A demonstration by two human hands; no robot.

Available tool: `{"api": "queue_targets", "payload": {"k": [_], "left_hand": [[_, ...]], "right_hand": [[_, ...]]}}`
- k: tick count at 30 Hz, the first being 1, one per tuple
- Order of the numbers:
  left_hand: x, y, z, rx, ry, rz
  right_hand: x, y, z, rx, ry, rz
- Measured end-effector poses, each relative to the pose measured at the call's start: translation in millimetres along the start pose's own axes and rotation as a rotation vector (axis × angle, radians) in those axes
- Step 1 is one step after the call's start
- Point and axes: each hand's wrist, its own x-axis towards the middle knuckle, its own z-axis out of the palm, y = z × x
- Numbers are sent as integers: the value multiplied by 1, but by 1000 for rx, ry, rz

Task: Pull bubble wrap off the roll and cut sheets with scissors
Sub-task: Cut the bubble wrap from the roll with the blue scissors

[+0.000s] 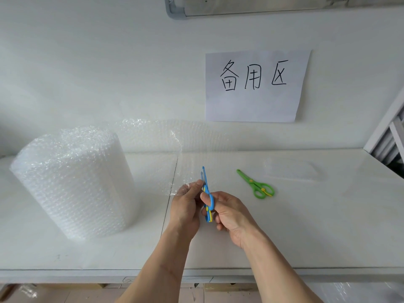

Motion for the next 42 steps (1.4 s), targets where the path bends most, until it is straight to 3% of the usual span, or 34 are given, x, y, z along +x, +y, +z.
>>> {"api": "queue_targets", "payload": {"k": [42], "left_hand": [[0,1,-3,63,-8,-5]], "right_hand": [[2,0,2,9,9,-30]]}}
